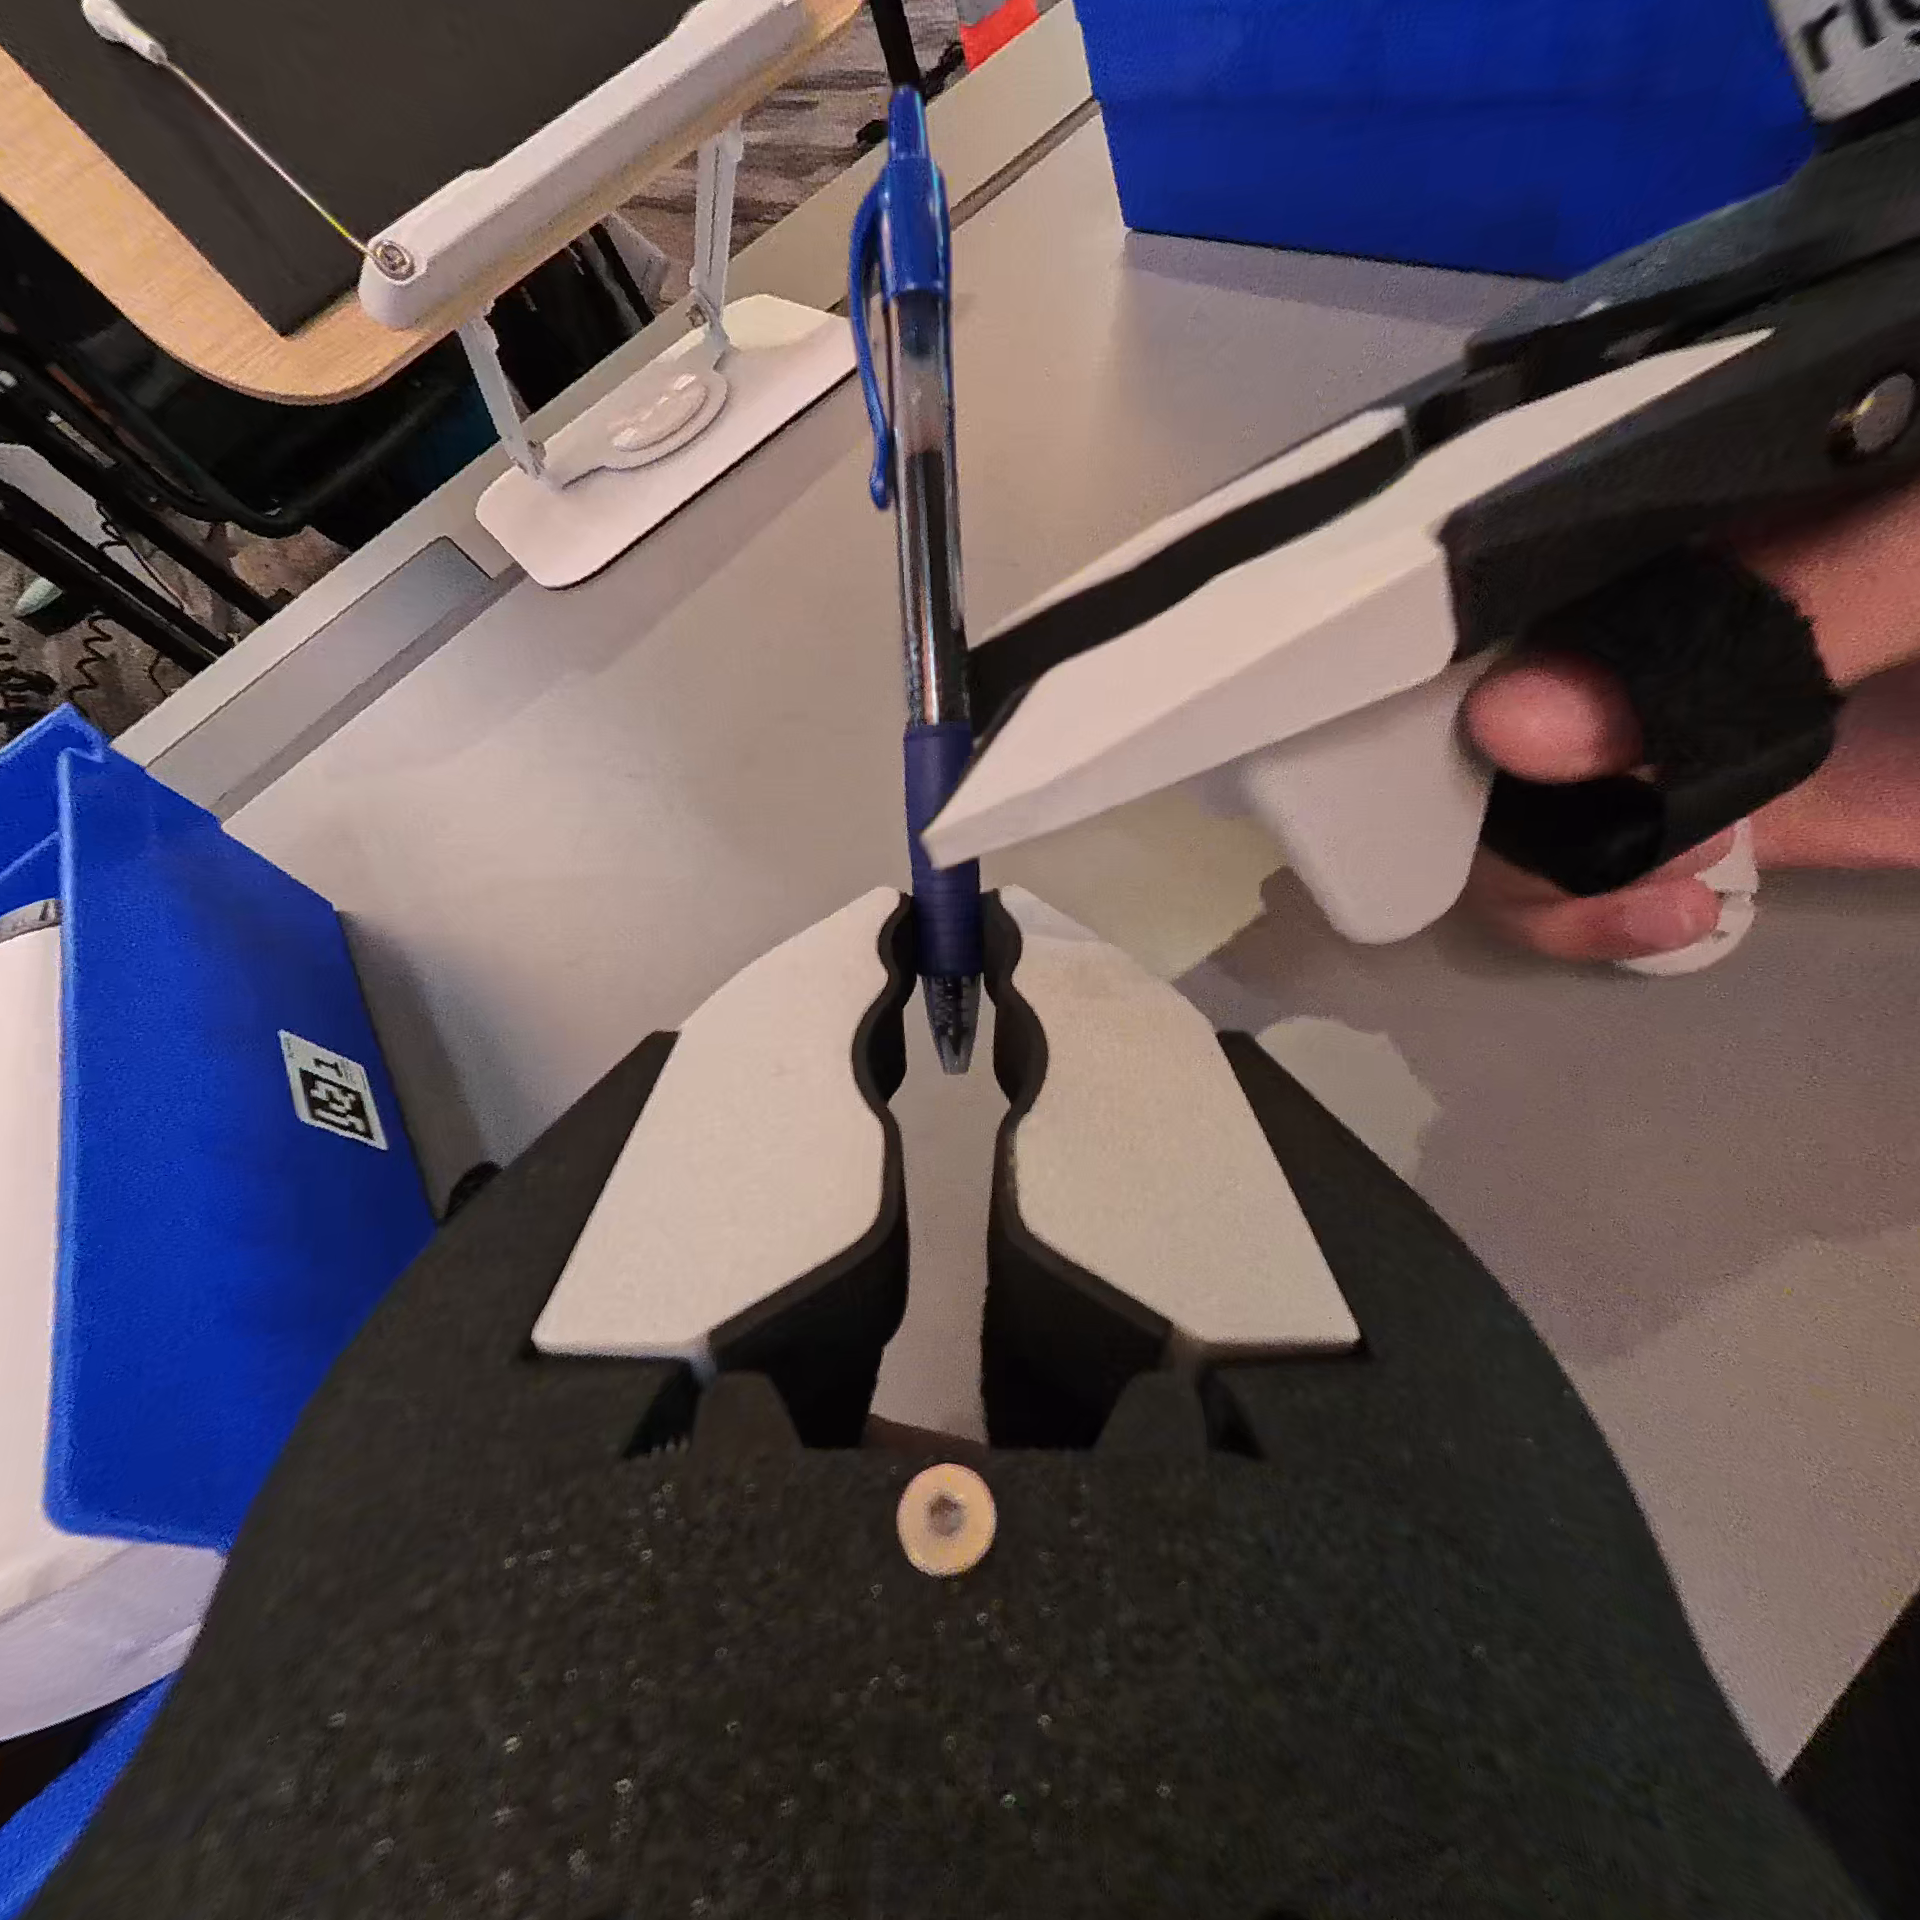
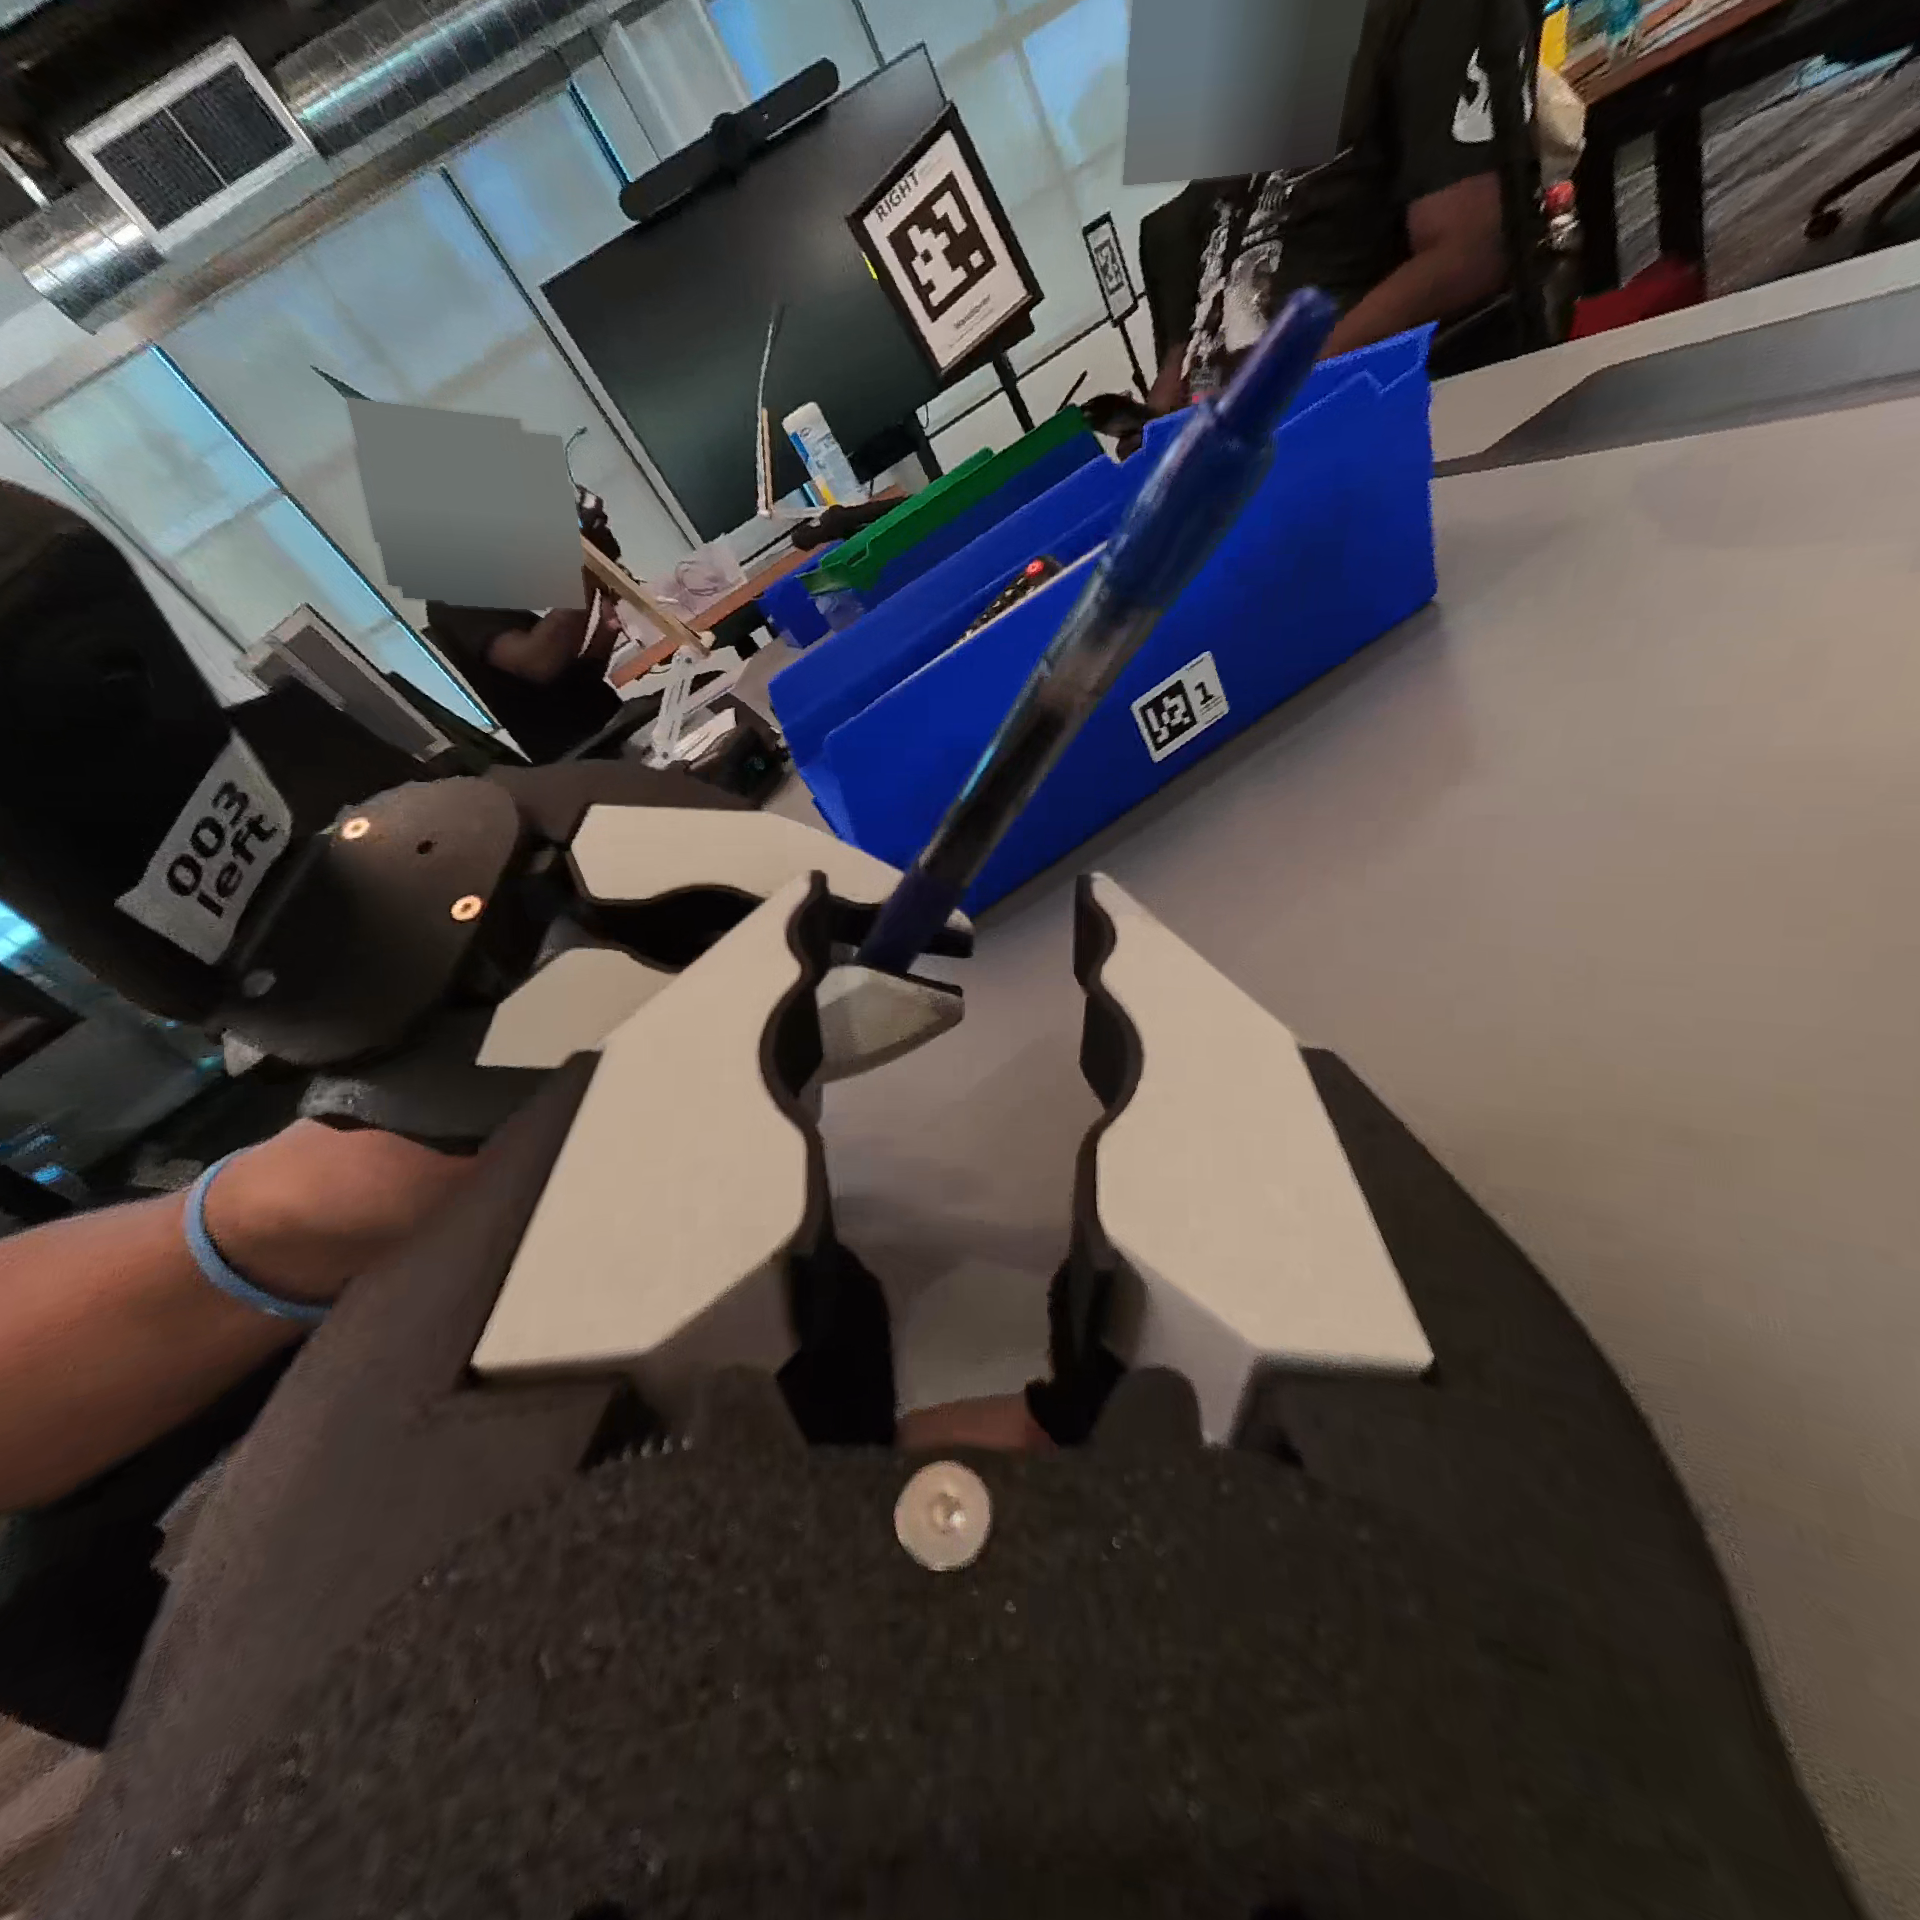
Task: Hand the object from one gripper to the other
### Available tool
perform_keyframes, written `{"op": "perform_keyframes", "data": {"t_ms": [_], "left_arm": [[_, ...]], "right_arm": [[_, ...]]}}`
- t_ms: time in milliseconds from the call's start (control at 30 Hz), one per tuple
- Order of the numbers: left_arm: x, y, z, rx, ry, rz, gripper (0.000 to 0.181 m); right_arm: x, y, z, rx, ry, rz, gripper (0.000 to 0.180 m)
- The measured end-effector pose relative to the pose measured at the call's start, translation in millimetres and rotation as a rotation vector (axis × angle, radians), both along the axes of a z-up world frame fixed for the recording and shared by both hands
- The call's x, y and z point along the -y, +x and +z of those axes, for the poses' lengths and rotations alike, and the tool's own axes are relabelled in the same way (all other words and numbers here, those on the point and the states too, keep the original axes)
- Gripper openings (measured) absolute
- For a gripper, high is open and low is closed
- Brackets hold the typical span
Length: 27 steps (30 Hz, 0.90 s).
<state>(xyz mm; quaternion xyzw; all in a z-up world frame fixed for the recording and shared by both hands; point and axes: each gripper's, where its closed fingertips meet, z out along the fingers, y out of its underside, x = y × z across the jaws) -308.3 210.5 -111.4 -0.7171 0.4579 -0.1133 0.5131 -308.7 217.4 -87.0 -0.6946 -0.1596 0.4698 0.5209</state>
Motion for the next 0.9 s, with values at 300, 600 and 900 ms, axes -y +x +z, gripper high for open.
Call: {"op": "perform_keyframes", "data": {"t_ms": [300,600,900], "left_arm": [[7,7,-1,0.044,-0.025,-0.033,0.012],[23,10,31,0.36,-0.246,-0.215,0.028],[63,16,55,0.572,-0.504,-0.502,0.011]], "right_arm": [[9,-4,3,0.014,0.02,0.098,0.012],[42,1,-17,0.189,0.005,0.408,0.011],[100,-17,-8,0.056,-0.153,0.793,0.012]]}}
